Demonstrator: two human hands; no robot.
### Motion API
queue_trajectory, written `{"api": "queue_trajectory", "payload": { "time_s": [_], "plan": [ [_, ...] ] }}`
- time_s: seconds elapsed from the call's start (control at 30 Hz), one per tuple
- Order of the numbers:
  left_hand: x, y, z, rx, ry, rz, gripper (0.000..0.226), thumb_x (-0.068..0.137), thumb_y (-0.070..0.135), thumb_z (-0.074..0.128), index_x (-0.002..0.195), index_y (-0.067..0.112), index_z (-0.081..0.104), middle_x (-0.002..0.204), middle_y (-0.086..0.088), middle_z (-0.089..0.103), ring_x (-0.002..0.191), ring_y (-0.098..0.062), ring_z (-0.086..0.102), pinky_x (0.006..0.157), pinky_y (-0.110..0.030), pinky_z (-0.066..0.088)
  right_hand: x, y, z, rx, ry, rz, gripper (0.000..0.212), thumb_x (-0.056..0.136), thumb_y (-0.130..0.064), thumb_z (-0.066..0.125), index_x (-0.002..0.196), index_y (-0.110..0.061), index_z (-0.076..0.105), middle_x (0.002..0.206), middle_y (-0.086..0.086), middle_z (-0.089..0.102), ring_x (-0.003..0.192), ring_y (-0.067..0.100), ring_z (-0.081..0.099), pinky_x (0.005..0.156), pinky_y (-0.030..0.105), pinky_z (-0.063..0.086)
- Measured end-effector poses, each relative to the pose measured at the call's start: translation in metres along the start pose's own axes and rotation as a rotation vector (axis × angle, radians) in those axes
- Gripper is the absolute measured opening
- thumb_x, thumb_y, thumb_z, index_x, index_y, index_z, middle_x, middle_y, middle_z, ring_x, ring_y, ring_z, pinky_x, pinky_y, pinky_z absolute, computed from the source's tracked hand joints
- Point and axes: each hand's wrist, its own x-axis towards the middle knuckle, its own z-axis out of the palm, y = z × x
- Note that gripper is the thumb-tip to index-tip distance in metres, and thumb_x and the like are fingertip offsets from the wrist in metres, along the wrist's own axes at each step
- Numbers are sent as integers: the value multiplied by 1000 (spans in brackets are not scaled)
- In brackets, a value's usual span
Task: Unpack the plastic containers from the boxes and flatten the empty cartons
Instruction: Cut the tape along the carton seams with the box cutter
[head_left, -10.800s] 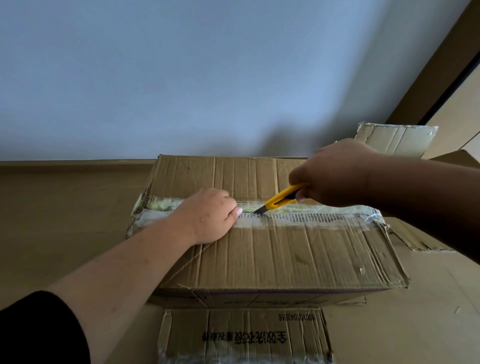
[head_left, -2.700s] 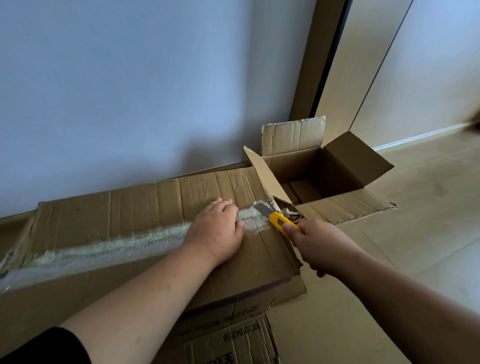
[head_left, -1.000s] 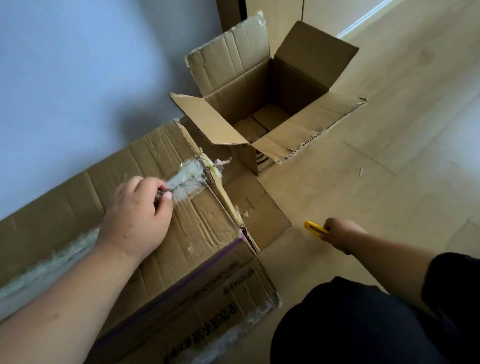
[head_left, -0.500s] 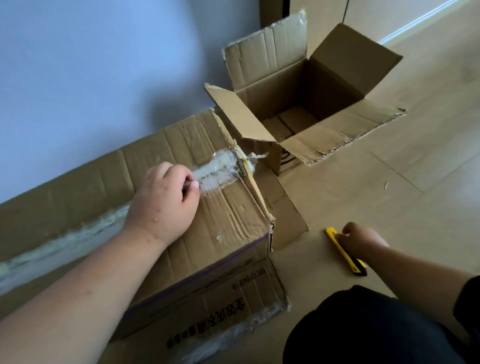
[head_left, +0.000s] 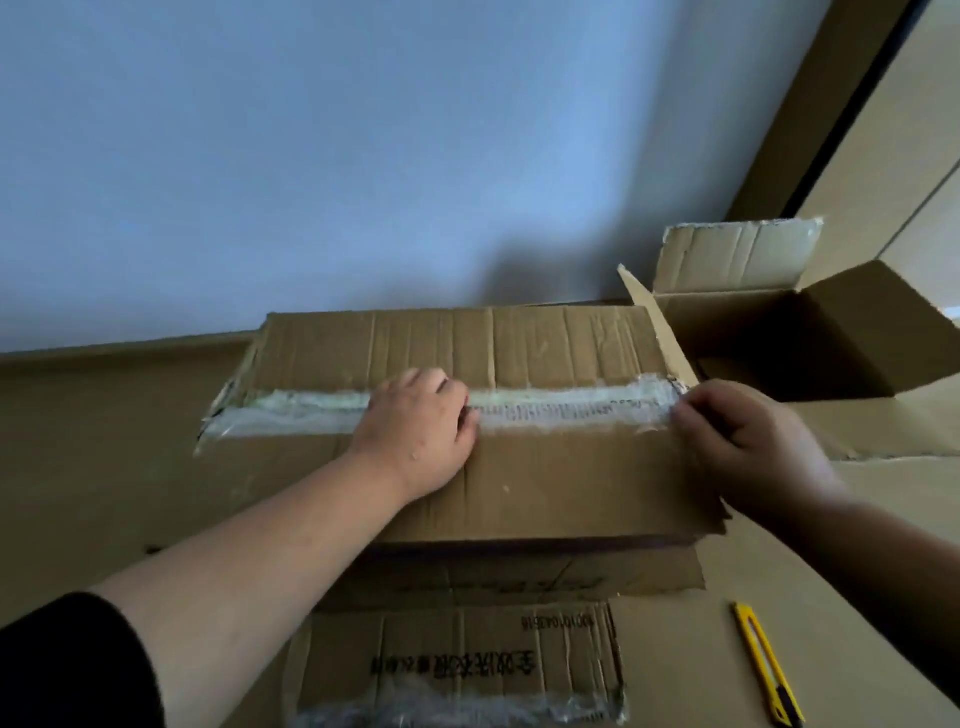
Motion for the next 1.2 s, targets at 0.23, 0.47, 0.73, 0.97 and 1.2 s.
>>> {"api": "queue_trajectory", "payload": {
  "time_s": [0.23, 0.47, 0.73, 0.97, 1.2],
  "plan": [
    [-25, -52, -14, -58, -123, 9, 35, 101, 42, 33, 119, 22, 57, 114, -1, 52, 111, -21, 48, 96, -38, 44, 42, -78, 64, -384, -279, -156, 38, 97, -51, 49, 131, -35, 53, 128, -12, 53, 120, 11, 48, 100, 35, 42],
    [-29, -57, -19, -40, -195, 65, 33, 101, 46, 33, 106, 20, 51, 109, -5, 53, 104, -24, 50, 88, -38, 43, 40, -104, 97, -546, -354, -143, 41, 92, -64, 45, 120, -36, 55, 120, -7, 54, 118, 16, 49, 99, 39, 45],
    [-30, -51, -27, -50, -183, 71, 34, 99, 55, 30, 95, 23, 42, 94, 2, 51, 92, -21, 55, 78, -40, 50, 38, -107, 90, -469, -376, -135, 33, 91, -62, 51, 97, -29, 52, 98, -7, 55, 93, 14, 53, 87, 38, 49],
    [-25, -49, -69, -4, -103, 146, 37, 98, 59, 31, 95, 26, 48, 80, 8, 57, 71, -11, 57, 64, -36, 54, 36, -126, 53, -465, -343, -223, 33, 89, -63, 53, 105, -35, 47, 83, -15, 56, 76, 5, 56, 67, 30, 51],
    [-24, -51, -124, -65, -311, 163, 33, 90, 60, 53, 101, 32, 67, 83, 15, 61, 78, -3, 56, 60, -25, 37, 36, -145, 16, -508, -422, -334, 18, 91, -50, 61, 85, -37, 49, 79, -14, 53, 80, 8, 53, 64, 27, 38]
  ]
}}
